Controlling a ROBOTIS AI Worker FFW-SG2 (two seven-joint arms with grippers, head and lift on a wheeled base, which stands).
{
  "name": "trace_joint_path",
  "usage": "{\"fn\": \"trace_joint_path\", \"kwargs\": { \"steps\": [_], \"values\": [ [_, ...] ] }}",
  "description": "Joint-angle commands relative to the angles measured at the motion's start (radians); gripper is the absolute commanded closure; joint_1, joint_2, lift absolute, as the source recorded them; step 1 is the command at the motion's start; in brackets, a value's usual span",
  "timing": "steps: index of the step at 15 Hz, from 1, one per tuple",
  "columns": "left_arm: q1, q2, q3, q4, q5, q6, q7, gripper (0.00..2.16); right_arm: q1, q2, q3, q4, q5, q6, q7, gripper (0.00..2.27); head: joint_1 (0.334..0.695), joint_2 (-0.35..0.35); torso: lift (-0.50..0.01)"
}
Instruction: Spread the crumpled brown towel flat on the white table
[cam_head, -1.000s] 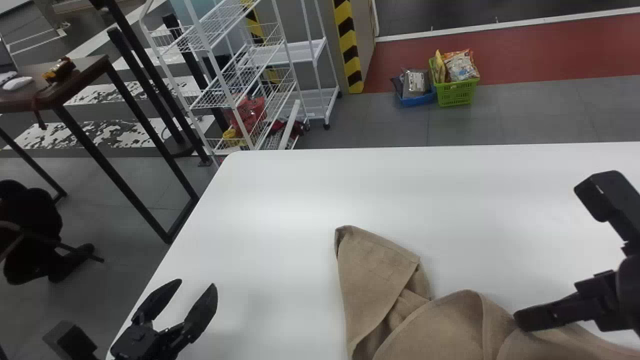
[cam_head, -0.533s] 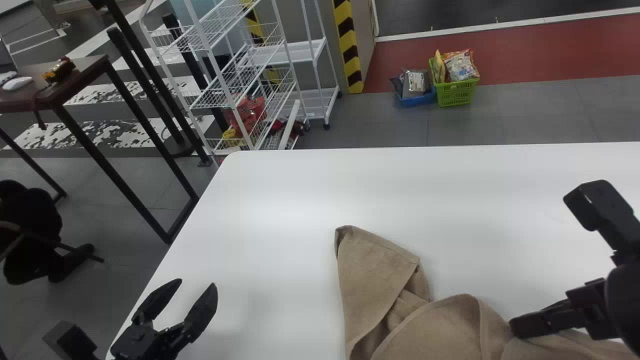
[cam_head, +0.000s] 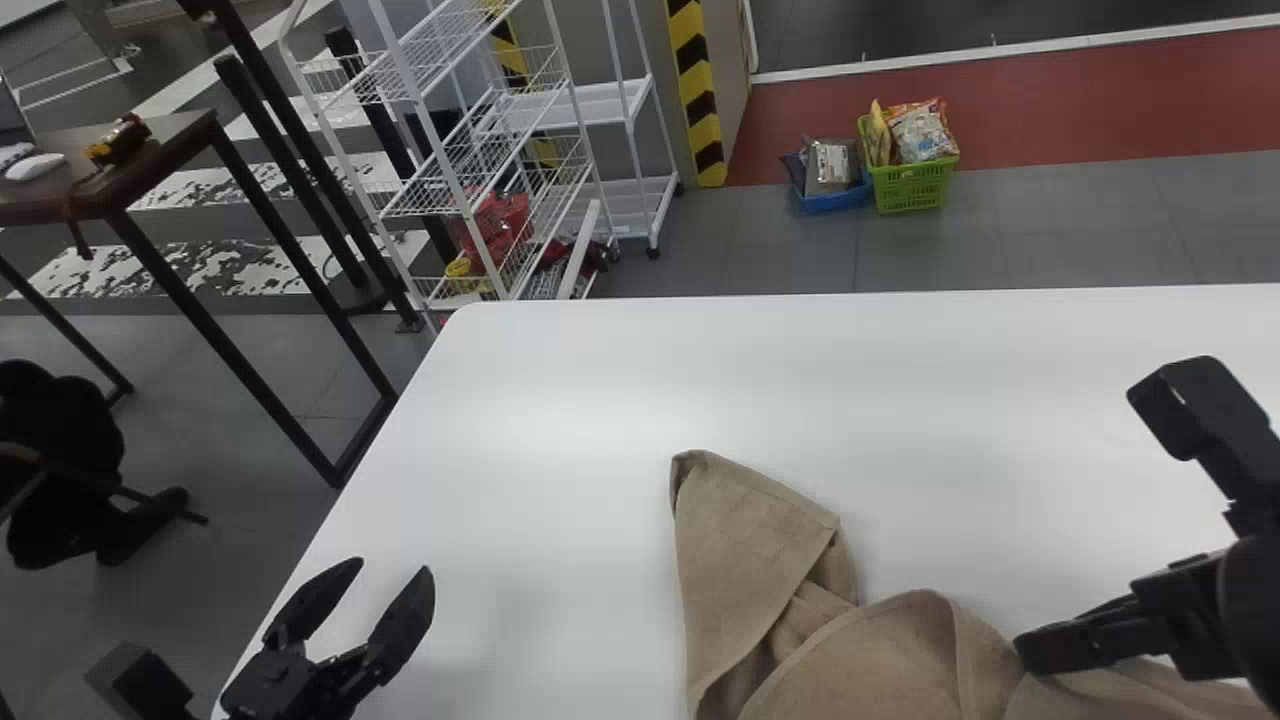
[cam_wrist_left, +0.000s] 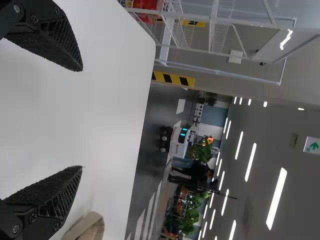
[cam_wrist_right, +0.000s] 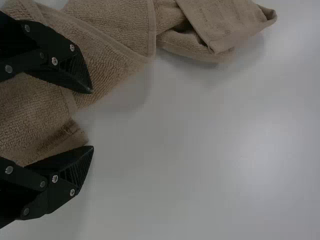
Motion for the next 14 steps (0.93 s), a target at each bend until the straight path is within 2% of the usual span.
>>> {"fn": "trace_joint_path", "kwargs": {
  "steps": [1, 9, 12, 14],
  "values": [
    [0.000, -0.001, 0.000, -0.002, 0.000, 0.000, 0.000, 0.12, 0.002, -0.004, -0.001, -0.014, 0.001, 0.002, 0.019, 0.53, 0.695, 0.350, -0.123],
    [0.000, -0.001, 0.000, 0.000, 0.000, 0.000, 0.000, 0.12, 0.025, -0.006, 0.053, -0.035, 0.032, 0.002, 0.019, 0.53, 0.695, 0.350, -0.123],
    [0.000, -0.001, 0.000, 0.000, 0.000, 0.000, 0.000, 0.12, 0.036, -0.007, 0.054, -0.054, 0.046, 0.002, 0.019, 0.79, 0.695, 0.350, -0.123],
    [0.000, -0.001, 0.000, 0.000, 0.000, 0.000, 0.000, 0.12, 0.042, -0.021, 0.070, -0.072, 0.049, 0.002, 0.019, 1.06, 0.695, 0.350, -0.123]
  ]
}}
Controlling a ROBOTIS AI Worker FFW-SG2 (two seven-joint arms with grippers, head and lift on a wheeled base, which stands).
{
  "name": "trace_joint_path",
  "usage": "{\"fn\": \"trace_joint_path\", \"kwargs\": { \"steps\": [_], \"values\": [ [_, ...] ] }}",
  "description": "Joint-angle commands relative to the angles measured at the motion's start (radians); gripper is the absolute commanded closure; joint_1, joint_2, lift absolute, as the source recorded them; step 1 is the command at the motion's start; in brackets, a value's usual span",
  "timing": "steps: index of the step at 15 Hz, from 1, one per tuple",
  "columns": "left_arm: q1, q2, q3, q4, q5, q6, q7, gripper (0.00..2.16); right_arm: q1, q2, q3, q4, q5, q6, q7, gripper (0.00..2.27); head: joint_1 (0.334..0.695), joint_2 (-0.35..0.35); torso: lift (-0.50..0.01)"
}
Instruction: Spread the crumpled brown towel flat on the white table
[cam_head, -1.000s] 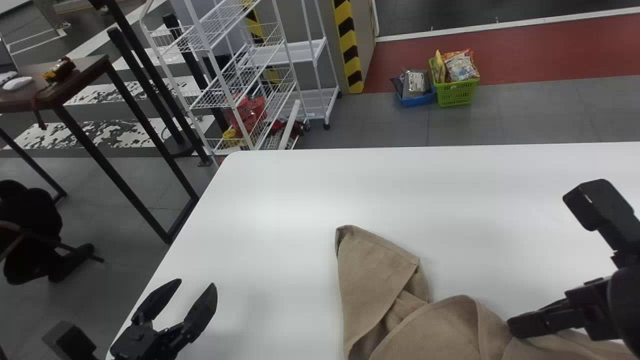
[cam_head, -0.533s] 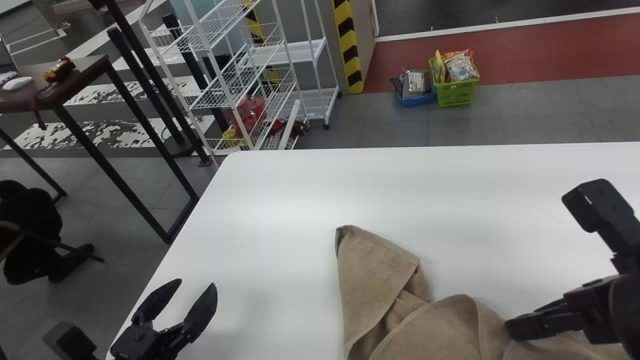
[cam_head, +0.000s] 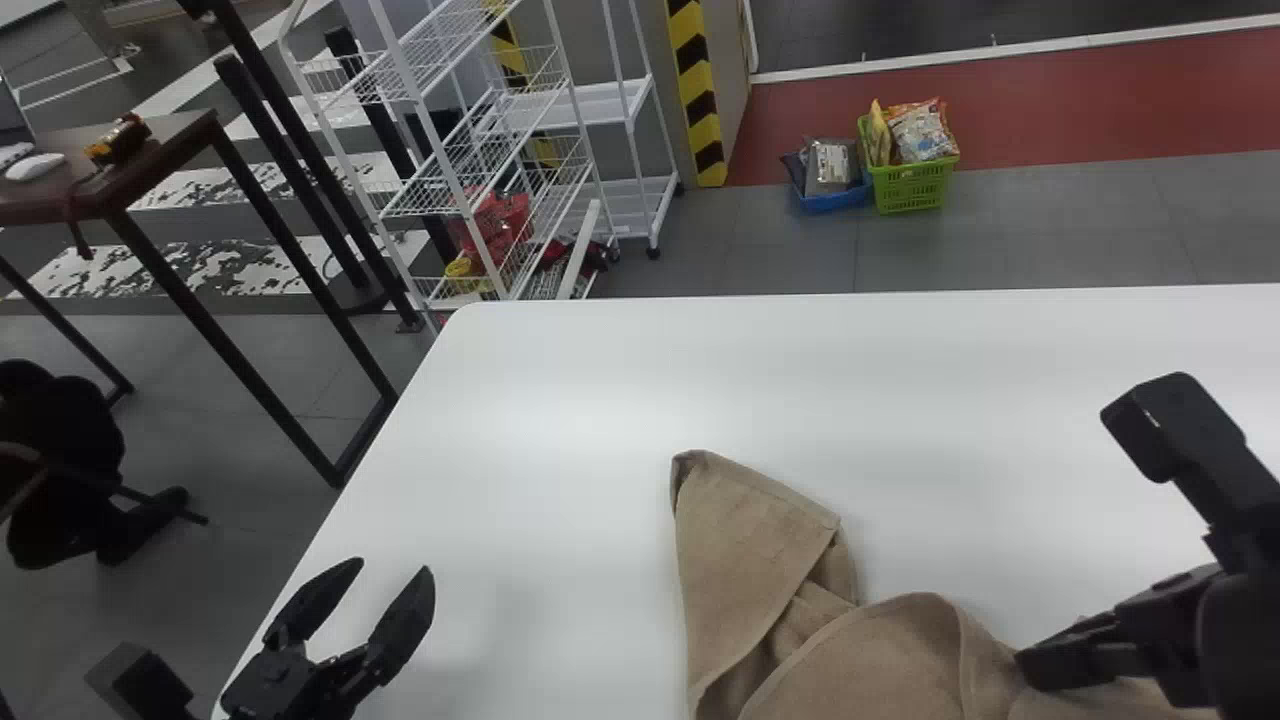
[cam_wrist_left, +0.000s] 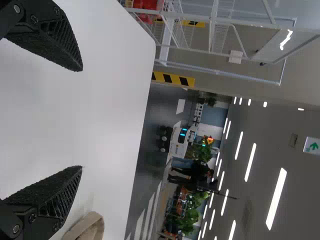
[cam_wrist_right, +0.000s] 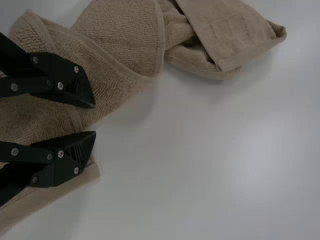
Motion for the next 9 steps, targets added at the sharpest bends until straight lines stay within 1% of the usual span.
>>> {"fn": "trace_joint_path", "kwargs": {
  "steps": [1, 2, 4, 6, 7, 8, 9],
  "values": [
    [0.000, 0.000, 0.000, 0.000, -0.001, 0.000, 0.000, 0.12, 0.010, -0.008, 0.009, -0.019, 0.008, 0.002, 0.019, 1.06, 0.695, 0.350, -0.123],
    [0.000, 0.000, -0.002, 0.000, -0.001, 0.000, 0.000, 0.12, 0.012, -0.016, 0.009, -0.031, 0.008, 0.002, 0.019, 1.06, 0.695, 0.350, -0.123],
    [0.000, 0.000, -0.002, 0.000, -0.001, 0.000, 0.000, 0.12, 0.024, -0.027, -0.003, -0.073, 0.008, 0.002, 0.019, 1.23, 0.695, 0.350, -0.123],
    [0.000, 0.000, -0.002, -0.005, -0.001, 0.000, 0.000, 0.12, 0.030, -0.038, -0.021, -0.105, 0.006, 0.002, 0.019, 1.23, 0.695, 0.350, -0.123],
    [0.000, 0.000, -0.002, -0.006, -0.001, 0.000, 0.000, 0.12, 0.033, -0.042, -0.026, -0.110, 0.006, 0.002, 0.019, 1.09, 0.695, 0.350, -0.123],
    [0.000, 0.000, -0.002, -0.006, -0.001, 0.000, 0.000, 0.12, 0.036, -0.048, -0.026, -0.110, 0.006, 0.002, 0.019, 0.73, 0.695, 0.350, -0.123],
    [0.000, 0.000, -0.003, -0.006, -0.001, 0.000, 0.000, 0.12, 0.038, -0.054, -0.026, -0.110, 0.005, 0.002, 0.019, 0.58, 0.695, 0.350, -0.123]
  ]
}}
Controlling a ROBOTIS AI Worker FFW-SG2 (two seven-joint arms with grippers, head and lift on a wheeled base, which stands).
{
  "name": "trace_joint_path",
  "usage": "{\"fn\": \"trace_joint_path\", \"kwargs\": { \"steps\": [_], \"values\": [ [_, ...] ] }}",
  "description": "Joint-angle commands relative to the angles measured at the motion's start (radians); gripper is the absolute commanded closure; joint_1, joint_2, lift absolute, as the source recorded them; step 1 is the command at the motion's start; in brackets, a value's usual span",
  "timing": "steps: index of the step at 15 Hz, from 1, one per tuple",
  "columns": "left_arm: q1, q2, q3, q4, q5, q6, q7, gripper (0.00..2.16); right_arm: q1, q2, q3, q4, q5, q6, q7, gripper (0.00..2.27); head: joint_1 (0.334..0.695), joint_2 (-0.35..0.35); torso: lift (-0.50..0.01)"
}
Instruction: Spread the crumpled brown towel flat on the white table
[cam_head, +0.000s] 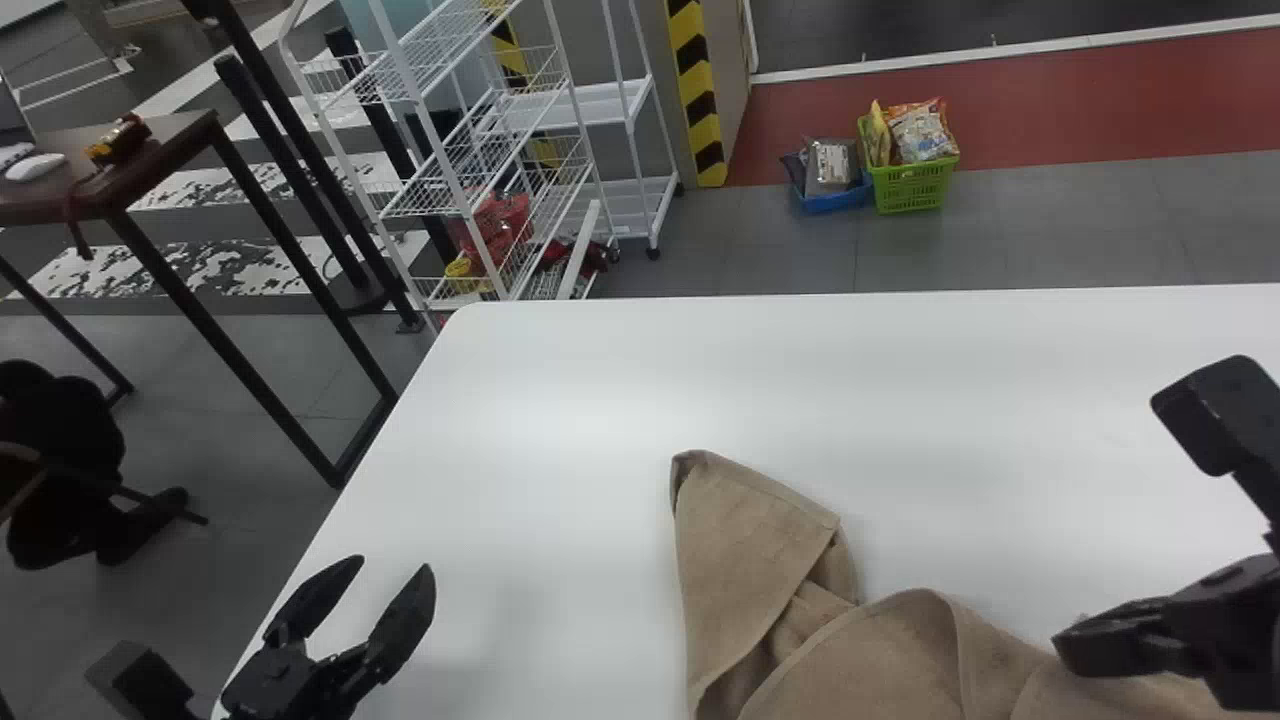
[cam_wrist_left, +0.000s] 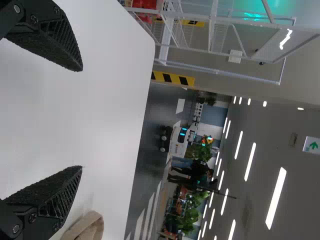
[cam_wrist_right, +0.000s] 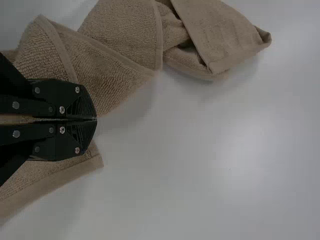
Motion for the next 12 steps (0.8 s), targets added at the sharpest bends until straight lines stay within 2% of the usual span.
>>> {"fn": "trace_joint_path", "kwargs": {
  "steps": [1, 8, 9, 11, 12],
  "values": [
    [0.000, 0.000, -0.003, -0.002, 0.000, 0.000, 0.000, 0.12, 0.006, -0.009, -0.001, -0.003, -0.001, 0.002, 0.019, 0.55, 0.695, 0.350, -0.123],
    [0.003, 0.000, -0.003, -0.010, 0.000, 0.003, 0.000, 0.12, 0.009, -0.012, 0.019, 0.003, 0.001, 0.002, 0.019, 0.56, 0.695, 0.350, -0.123],
    [0.003, 0.000, -0.003, -0.010, 0.000, 0.003, 0.000, 0.12, 0.011, -0.013, 0.023, 0.005, 0.001, 0.002, 0.019, 0.63, 0.695, 0.350, -0.123],
    [0.005, 0.000, -0.003, -0.010, 0.000, 0.003, 0.000, 0.12, 0.018, -0.015, 0.026, 0.005, 0.001, 0.002, 0.019, 0.97, 0.695, 0.350, -0.123],
    [0.005, 0.000, -0.003, -0.011, 0.000, 0.003, 0.000, 0.12, 0.023, -0.015, 0.026, 0.003, 0.001, 0.002, 0.019, 0.97, 0.695, 0.350, -0.123]
  ]
}}
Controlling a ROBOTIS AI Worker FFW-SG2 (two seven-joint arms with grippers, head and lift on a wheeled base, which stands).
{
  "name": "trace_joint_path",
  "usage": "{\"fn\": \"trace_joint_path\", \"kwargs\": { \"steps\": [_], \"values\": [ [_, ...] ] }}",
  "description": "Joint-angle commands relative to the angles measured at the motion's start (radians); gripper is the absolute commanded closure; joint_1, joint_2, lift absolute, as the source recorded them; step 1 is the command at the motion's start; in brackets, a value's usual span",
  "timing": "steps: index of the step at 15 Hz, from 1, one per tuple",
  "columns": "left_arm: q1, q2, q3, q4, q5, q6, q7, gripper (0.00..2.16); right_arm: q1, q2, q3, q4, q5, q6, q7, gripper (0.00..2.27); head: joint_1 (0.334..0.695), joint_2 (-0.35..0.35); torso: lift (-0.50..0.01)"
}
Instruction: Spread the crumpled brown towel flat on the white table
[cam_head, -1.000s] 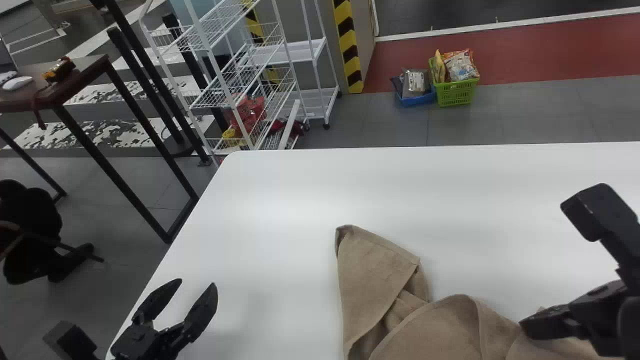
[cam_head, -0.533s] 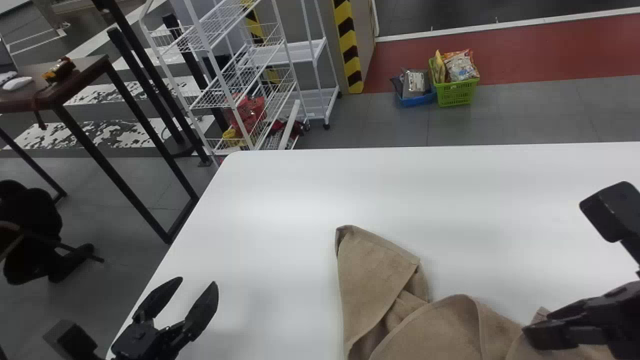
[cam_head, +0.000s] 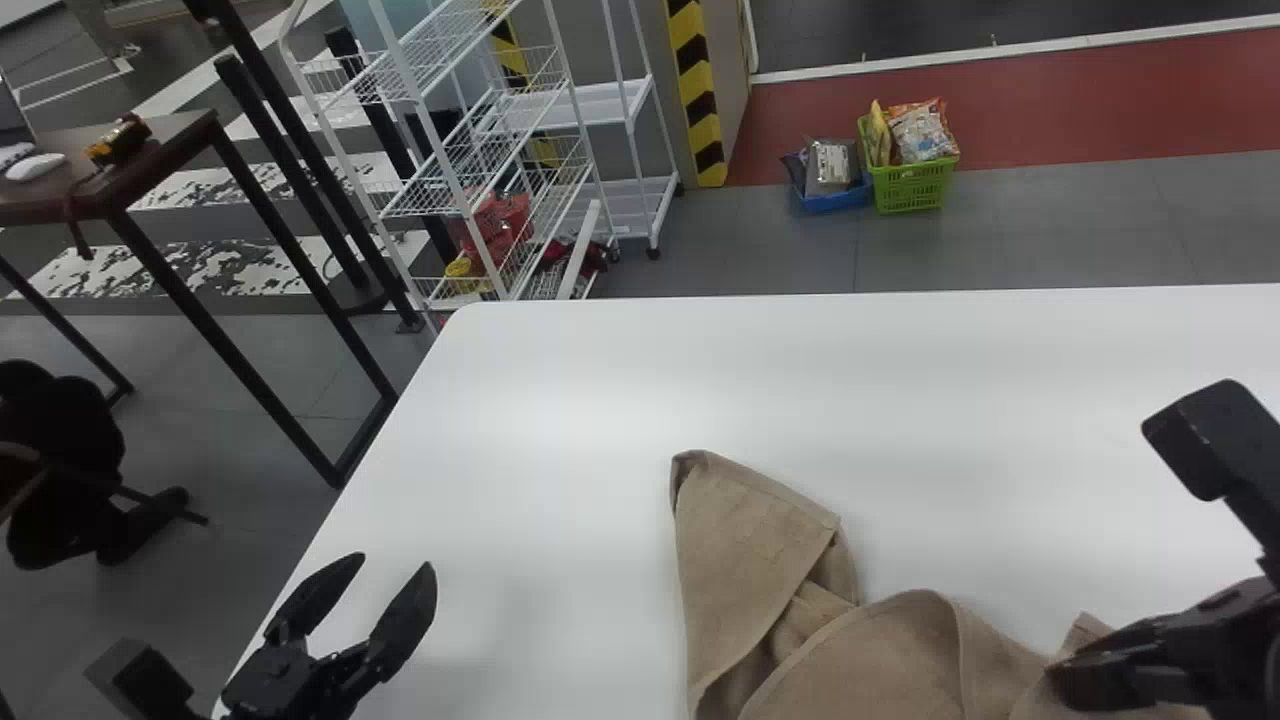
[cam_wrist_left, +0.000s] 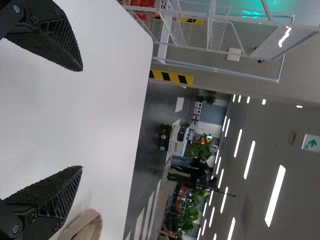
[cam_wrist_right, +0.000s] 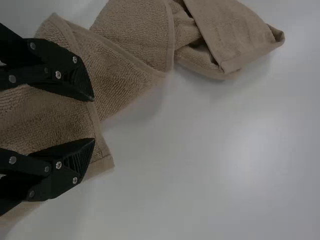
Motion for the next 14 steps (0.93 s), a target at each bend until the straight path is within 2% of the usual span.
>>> {"fn": "trace_joint_path", "kwargs": {
  "steps": [1, 2, 3, 5, 6, 9, 14],
  "values": [
    [0.000, 0.000, -0.002, 0.001, 0.000, 0.000, 0.000, 0.12, 0.010, -0.003, 0.011, -0.001, 0.000, 0.002, 0.019, 1.04, 0.695, 0.350, -0.123],
    [0.000, 0.000, -0.002, 0.001, 0.000, 0.000, -0.001, 0.12, 0.012, -0.006, 0.014, -0.003, 0.003, 0.002, 0.019, 1.40, 0.695, 0.350, -0.123],
    [0.000, 0.000, -0.002, 0.001, 0.000, 0.000, -0.001, 0.12, 0.013, -0.006, 0.011, -0.003, 0.008, 0.002, 0.019, 1.44, 0.695, 0.350, -0.123],
    [0.000, 0.000, -0.002, 0.001, 0.000, 0.000, -0.001, 0.12, 0.018, -0.008, -0.020, -0.018, 0.015, 0.002, 0.019, 1.45, 0.695, 0.350, -0.123],
    [0.000, 0.000, -0.002, 0.003, 0.000, 0.000, 0.000, 0.12, 0.021, -0.008, -0.052, -0.044, 0.014, 0.002, 0.019, 1.54, 0.695, 0.350, -0.123],
    [0.000, 0.000, 0.000, 0.003, 0.000, -0.003, -0.001, 0.12, 0.027, -0.008, -0.170, -0.155, -0.049, 0.002, 0.019, 1.54, 0.695, 0.350, -0.123],
    [0.000, -0.002, -0.003, 0.006, 0.000, -0.003, 0.000, 0.12, 0.101, -0.062, -0.322, -0.282, -0.126, 0.002, 0.019, 1.54, 0.695, 0.350, -0.123]
  ]
}}
